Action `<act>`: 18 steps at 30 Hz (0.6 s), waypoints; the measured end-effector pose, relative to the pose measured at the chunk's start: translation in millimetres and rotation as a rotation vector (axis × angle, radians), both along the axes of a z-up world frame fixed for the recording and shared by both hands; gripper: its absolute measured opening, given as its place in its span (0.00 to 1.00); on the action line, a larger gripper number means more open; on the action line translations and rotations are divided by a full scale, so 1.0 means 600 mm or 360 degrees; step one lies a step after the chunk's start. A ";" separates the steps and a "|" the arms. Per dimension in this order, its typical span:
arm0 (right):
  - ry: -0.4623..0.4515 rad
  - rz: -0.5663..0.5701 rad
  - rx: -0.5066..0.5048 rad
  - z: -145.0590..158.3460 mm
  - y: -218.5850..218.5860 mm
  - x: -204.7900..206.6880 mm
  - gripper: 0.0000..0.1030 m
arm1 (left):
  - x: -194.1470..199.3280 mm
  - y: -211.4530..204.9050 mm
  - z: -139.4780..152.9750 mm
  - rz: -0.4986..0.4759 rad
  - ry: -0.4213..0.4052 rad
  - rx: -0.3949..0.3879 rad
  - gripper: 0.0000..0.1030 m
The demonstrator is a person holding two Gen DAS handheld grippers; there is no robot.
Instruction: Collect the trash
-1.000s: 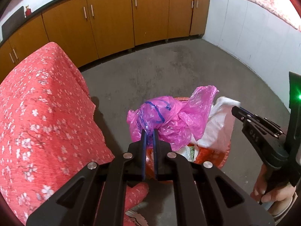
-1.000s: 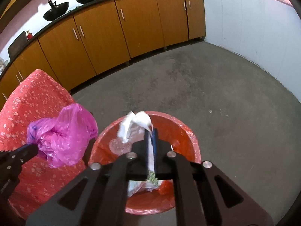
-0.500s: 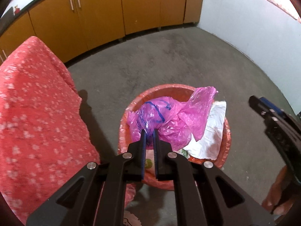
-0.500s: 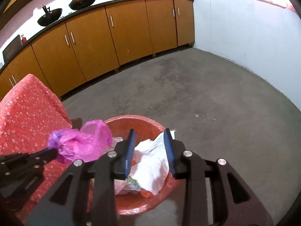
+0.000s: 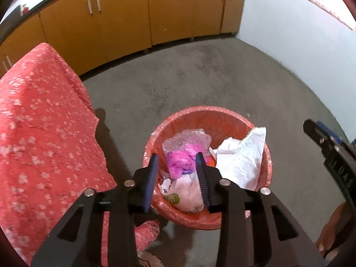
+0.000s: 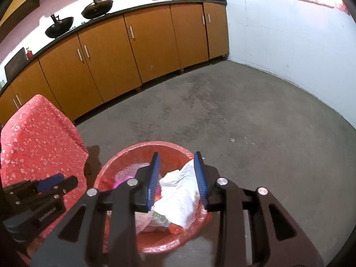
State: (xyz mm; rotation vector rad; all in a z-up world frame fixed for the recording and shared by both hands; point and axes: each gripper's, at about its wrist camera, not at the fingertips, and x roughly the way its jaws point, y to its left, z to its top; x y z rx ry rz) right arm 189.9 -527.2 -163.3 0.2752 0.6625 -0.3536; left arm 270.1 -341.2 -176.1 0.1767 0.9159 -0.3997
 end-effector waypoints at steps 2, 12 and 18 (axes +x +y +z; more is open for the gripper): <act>-0.0014 0.0019 -0.0011 0.012 0.009 -0.003 0.31 | -0.002 0.016 0.022 0.0048 -0.0030 -0.0035 0.44; -0.0139 0.0111 -0.0085 0.119 0.075 -0.027 0.51 | -0.038 0.103 0.141 0.0163 -0.0208 -0.0213 0.56; -0.0208 0.0140 -0.0097 0.192 0.139 -0.061 0.87 | -0.118 0.201 0.212 0.0193 -0.0432 -0.0225 0.75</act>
